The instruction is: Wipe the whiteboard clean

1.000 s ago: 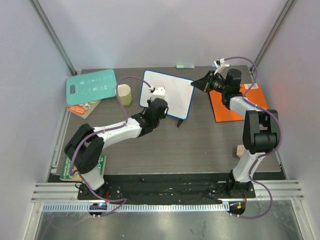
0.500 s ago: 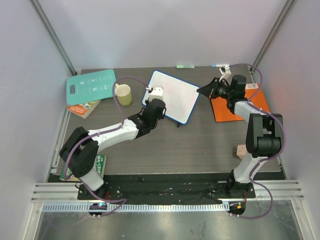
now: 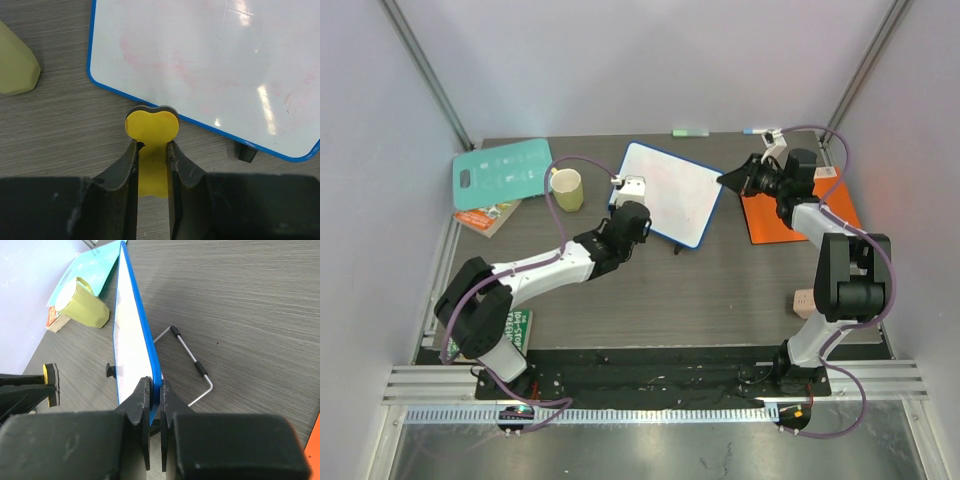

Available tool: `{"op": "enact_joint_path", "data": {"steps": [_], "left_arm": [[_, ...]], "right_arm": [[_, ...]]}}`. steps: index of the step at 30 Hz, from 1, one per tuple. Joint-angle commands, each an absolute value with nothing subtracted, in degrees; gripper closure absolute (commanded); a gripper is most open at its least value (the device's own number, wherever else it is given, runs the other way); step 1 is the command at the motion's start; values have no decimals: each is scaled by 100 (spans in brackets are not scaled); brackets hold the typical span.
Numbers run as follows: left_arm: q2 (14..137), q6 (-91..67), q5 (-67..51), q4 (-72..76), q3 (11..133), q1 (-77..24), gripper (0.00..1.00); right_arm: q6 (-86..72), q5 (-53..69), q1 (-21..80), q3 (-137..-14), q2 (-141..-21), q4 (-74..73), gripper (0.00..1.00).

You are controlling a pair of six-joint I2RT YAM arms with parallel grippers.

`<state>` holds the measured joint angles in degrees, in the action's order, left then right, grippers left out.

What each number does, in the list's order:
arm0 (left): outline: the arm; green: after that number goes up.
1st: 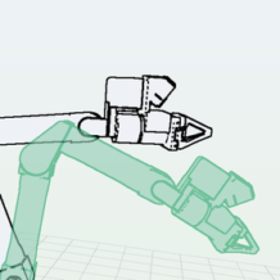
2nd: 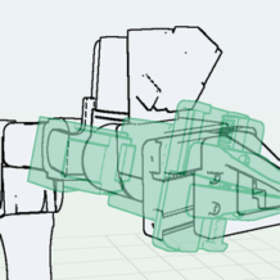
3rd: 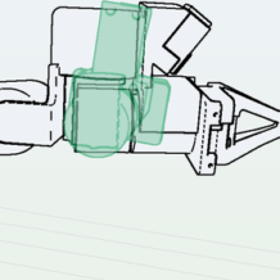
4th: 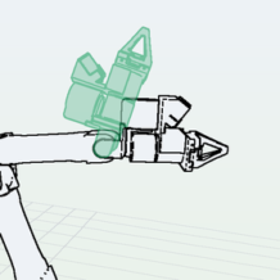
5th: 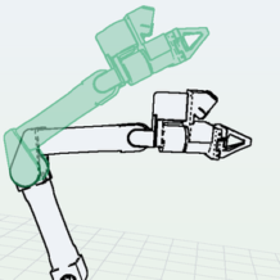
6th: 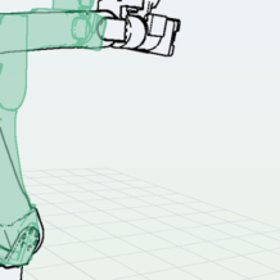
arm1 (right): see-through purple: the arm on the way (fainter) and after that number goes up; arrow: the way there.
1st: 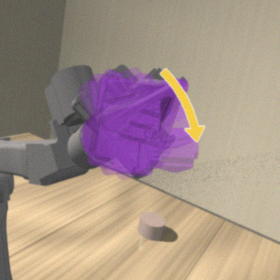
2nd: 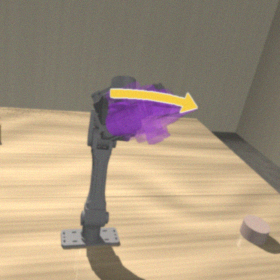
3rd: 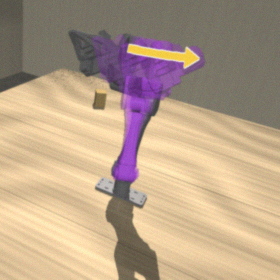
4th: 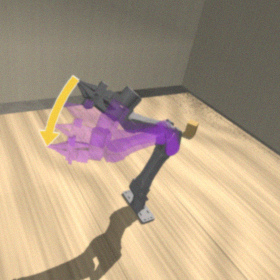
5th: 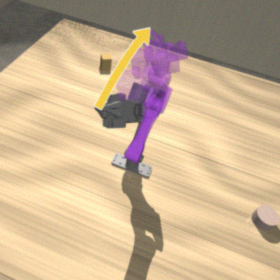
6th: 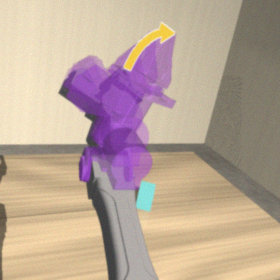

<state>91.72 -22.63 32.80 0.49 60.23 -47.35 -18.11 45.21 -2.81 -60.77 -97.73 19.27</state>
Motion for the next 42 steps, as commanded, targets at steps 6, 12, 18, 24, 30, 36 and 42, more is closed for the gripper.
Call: {"op": "enact_joint_path", "data": {"steps": [6, 12, 18, 24, 30, 36, 42], "left_arm": [[8930, -2382, 3296, 18, 5906, -4799, 100], [8974, -2400, 3270, -104, 5889, -4825, 100], [8930, -2373, 3252, -176, 5889, -4851, 100], [8859, -2443, 3278, -193, 5783, -4860, 100], [8807, -2478, 3208, -193, 5722, -4878, 100], [8710, -2566, 3226, -228, 5590, -4895, 100], [8622, -2794, 3453, -324, 5467, -4896, 100]], "right_arm": [[-1477, 3920, -404, -6345, -9852, 2865, 99], [-1073, 3754, -413, -6469, -9738, 2620, 98], [-967, 3762, -431, -6240, -9580, 2918, 99], [-1081, 3727, -422, -5196, -9439, 4059, 99], [-1046, 3639, -431, -4843, -9361, 4588, 99], [-1177, 3735, -422, -4466, -9273, 5070, 99], [-1187, 3727, -422, -4403, -9062, 4677, 92]]}}
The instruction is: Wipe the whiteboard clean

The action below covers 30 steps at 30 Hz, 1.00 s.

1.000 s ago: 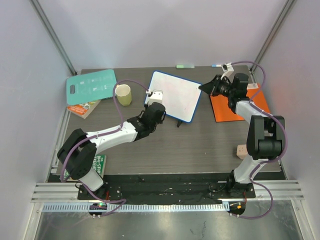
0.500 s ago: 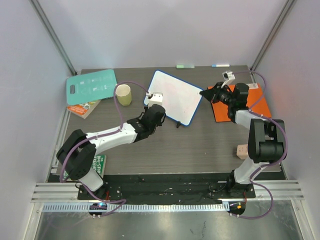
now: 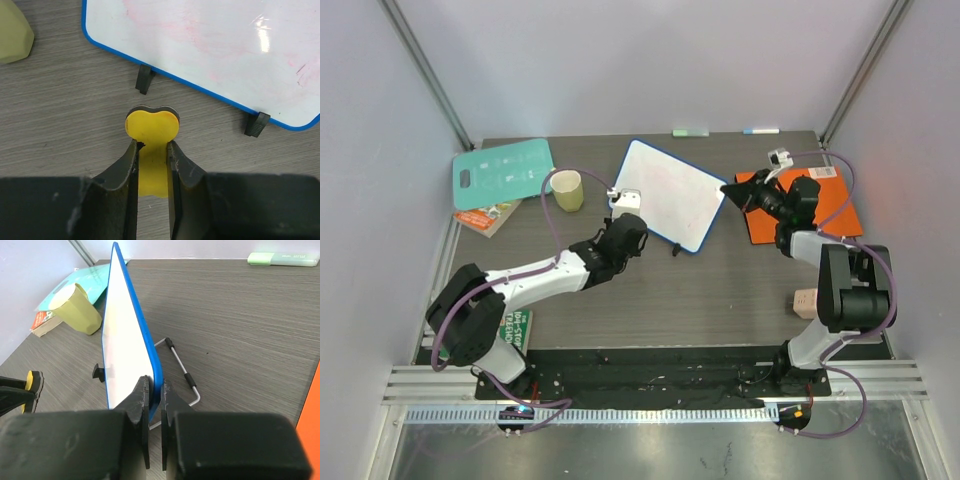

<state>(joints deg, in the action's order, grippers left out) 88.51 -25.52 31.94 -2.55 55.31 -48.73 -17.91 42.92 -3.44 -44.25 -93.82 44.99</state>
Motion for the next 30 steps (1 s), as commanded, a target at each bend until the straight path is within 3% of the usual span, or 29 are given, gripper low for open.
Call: {"op": "enact_joint_path", "data": {"steps": [1, 5, 6, 9, 13, 19, 21, 22, 25, 30], "left_arm": [[8622, -2847, 3515, -377, 5467, -4896, 100], [8640, -3075, 3744, -615, 5440, -4896, 100], [8657, -3137, 3770, -659, 5423, -4896, 100], [8754, -3383, 3814, -896, 5405, -4896, 97], [8833, -3664, 3788, -1019, 5300, -4896, 87], [8816, -3972, 3727, -1090, 5001, -4904, 59], [8772, -4060, 3692, -1107, 4887, -4904, 40], [8763, -4069, 3665, -1107, 4861, -4896, 26], [8754, -4148, 3682, -1195, 4834, -4896, 3], [8693, -4096, 3762, -1283, 4948, -4896, 0]], "right_arm": [[-1169, 3674, -422, -4403, -9027, 4624, 90], [-1213, 3674, -422, -4500, -9088, 4509, 77], [-1230, 3691, -422, -4544, -9157, 4404, 67], [-1283, 3683, -422, -4623, -9246, 4368, 52], [-1318, 3700, -422, -4676, -9316, 4351, 45], [-1362, 3674, -422, -4728, -9369, 4298, 37], [-1362, 3621, -422, -4720, -9352, 4272, 35], [-1371, 3595, -422, -4728, -9334, 4263, 34], [-1415, 3533, -422, -4694, -9246, 4236, 33], [-1441, 3411, -352, -4606, -8887, 4149, 32]]}}
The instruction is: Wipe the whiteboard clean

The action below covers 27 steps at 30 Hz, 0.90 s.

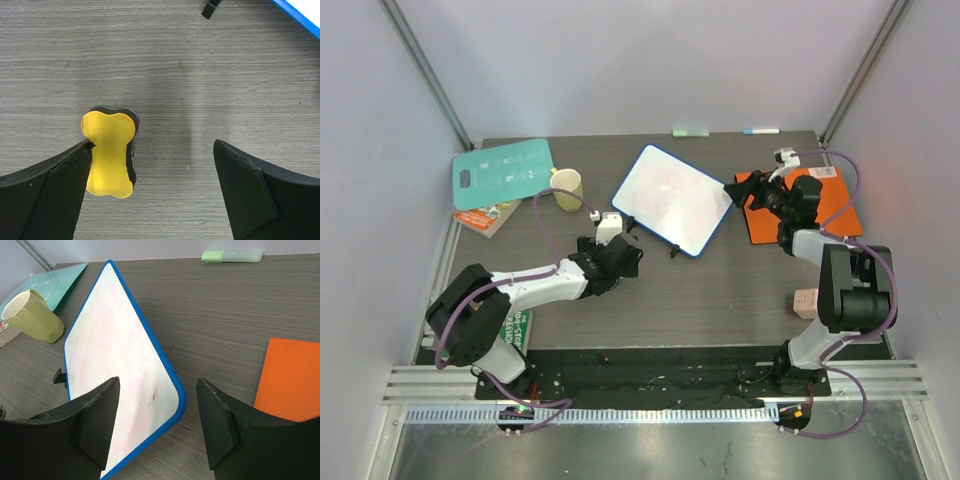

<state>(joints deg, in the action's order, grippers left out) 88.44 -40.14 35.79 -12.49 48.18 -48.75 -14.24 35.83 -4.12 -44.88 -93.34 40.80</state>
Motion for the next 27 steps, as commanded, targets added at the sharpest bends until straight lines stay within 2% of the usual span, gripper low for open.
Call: {"op": "enact_joint_path", "data": {"steps": [1, 6, 10, 15, 18, 20, 21, 22, 23, 24, 27], "left_arm": [[8684, -4017, 3744, -1248, 4957, -4896, 0], [8841, -3858, 2963, -713, 4922, -4887, 0], [9306, -4069, 2979, -651, 4957, -4896, 0], [9378, -4263, 2856, -413, 4843, -4861, 0], [9159, -4175, 2927, -273, 4711, -4721, 0], [9062, -4096, 2892, -229, 4667, -4571, 0], [9001, -4026, 2848, -202, 4658, -4483, 1], [8983, -3973, 2804, -193, 4650, -4282, 1], [8956, -3920, 2734, -176, 4667, -4193, 2], [8904, -3885, 2620, -150, 4658, -4097, 2], [8746, -3718, 2619, -176, 4658, -3920, 1]], "right_arm": [[-1441, 3410, -308, -4597, -8842, 4140, 32], [-1485, 3471, -220, -4597, -8798, 4157, 31], [-1617, 3700, -1, -4562, -8684, 4254, 32], [-1065, 3148, 1245, -4281, -8201, 3394, 33], [-1151, 2962, 1608, -3816, -7814, 3357, 37], [-1406, 2953, 1880, -3509, -7639, 3524, 49], [-1441, 2910, 1959, -3455, -7638, 3516, 60], [-1511, 2840, 2125, -3419, -7664, 3516, 83], [-1520, 2813, 2197, -3445, -7803, 3481, 96], [-1538, 2795, 2276, -3506, -7918, 3402, 99], [-1451, 2350, 2714, -3770, -8374, 3095, 99]]}}
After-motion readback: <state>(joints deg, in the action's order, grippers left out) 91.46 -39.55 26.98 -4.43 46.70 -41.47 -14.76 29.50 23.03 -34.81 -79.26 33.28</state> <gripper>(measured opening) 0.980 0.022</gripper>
